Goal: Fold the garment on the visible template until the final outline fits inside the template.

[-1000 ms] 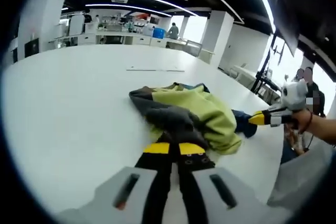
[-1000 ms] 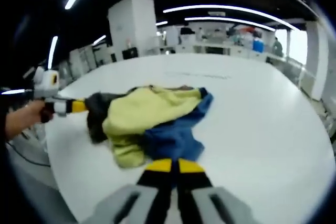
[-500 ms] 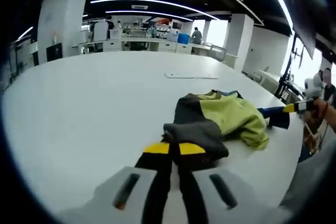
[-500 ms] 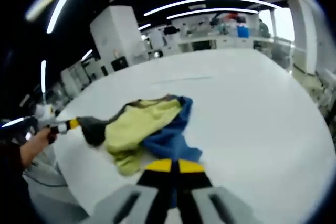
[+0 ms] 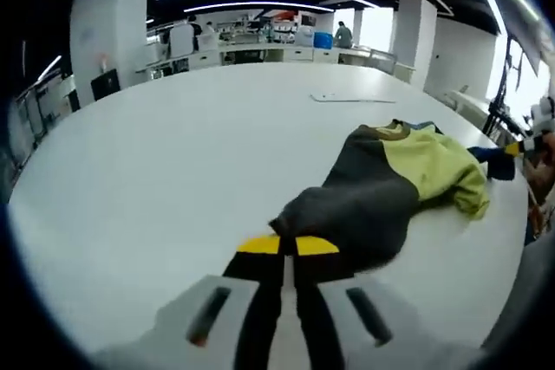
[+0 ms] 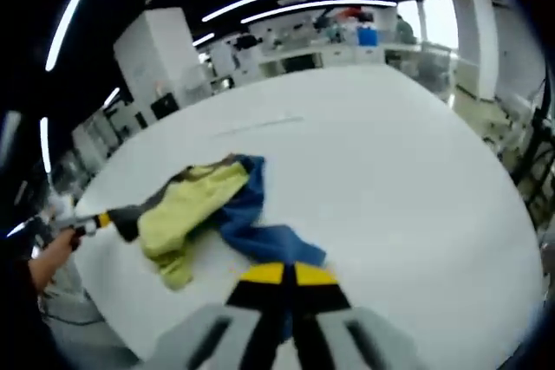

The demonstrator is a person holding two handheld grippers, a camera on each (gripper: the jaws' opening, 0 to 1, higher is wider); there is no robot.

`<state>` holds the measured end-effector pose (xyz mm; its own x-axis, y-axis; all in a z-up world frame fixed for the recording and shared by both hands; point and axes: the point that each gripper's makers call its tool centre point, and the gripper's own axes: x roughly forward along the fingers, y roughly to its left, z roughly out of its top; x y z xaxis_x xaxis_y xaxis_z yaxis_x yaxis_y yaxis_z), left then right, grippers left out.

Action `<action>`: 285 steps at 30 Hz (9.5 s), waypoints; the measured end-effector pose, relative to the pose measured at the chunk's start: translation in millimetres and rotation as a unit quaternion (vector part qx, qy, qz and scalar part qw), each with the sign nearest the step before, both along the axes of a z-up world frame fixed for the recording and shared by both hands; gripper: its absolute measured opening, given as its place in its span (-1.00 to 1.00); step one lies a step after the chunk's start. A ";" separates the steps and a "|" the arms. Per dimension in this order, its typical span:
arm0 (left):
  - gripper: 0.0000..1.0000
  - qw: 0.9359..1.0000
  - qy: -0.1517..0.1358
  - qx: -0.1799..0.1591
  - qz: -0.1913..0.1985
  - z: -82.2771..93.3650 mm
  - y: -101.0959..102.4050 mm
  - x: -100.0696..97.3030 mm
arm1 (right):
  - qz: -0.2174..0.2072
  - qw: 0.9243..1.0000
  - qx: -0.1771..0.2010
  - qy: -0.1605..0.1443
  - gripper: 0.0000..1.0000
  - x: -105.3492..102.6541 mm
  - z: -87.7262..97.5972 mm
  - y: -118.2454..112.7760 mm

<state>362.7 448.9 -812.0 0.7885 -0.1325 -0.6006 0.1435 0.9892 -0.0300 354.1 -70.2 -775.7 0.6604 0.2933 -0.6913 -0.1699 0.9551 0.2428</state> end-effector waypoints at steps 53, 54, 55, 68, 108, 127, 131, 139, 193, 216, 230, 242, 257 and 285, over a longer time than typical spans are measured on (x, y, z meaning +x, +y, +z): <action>-0.64 0.998 0.000 0.060 0.024 1.7 63.1 50.4 | -0.018 0.986 -0.159 0.047 -0.36 42.3 -33.6 -117.5; -0.56 0.998 -0.007 0.052 0.020 4.0 57.3 48.2 | -0.016 0.988 -0.146 0.040 -0.22 43.0 -31.0 -113.0; -0.43 0.999 -0.013 0.041 0.021 7.0 54.7 45.7 | -0.013 0.990 -0.139 0.034 -0.13 43.0 -28.7 -108.8; 0.62 0.996 -0.072 0.004 -0.045 33.3 13.5 11.4 | 0.091 0.993 -0.059 -0.036 0.77 32.9 6.6 -17.4; 0.95 0.979 -0.076 -0.022 -0.185 56.3 -97.8 -99.4 | 0.465 0.883 0.011 -0.059 0.49 -59.2 13.9 270.5; 0.81 0.974 -0.072 -0.040 -0.213 58.5 -123.2 -121.3 | 0.476 0.872 -0.098 -0.056 -0.24 -42.6 -41.1 279.5; 0.80 0.974 -0.069 -0.042 -0.211 56.2 -123.7 -122.4 | 0.478 0.870 -0.109 -0.057 -0.32 -34.7 -51.4 280.8; 0.77 0.975 -0.062 -0.040 -0.212 52.1 -122.7 -124.1 | 0.493 0.854 -0.158 -0.057 -0.47 -26.9 -69.2 277.0; 0.47 0.969 -0.033 -0.058 -0.238 33.5 -136.1 -115.7 | 0.356 0.922 -0.127 -0.085 -1.00 85.3 -21.5 251.3; 0.32 0.971 -0.024 -0.072 -0.227 26.1 -135.3 -107.7 | 0.334 0.936 -0.110 -0.022 -1.00 90.5 -63.1 251.2; 0.16 0.970 -0.052 -0.090 -0.218 43.5 -150.7 -79.9 | 0.230 0.971 0.028 -0.054 -0.34 75.0 -4.5 230.4; -0.02 0.968 -0.062 -0.119 -0.210 48.4 -179.1 -40.4 | 0.230 0.970 0.059 -0.045 -0.04 27.2 1.4 195.3; -0.32 0.970 -0.048 -0.118 -0.206 23.3 -210.7 -6.0 | 0.236 0.969 0.062 -0.037 -0.20 -25.7 -28.4 175.9; -0.77 0.978 0.012 -0.136 -0.159 -28.5 -241.0 33.3 | 0.238 0.969 0.032 -0.062 -0.96 -23.9 -61.0 191.3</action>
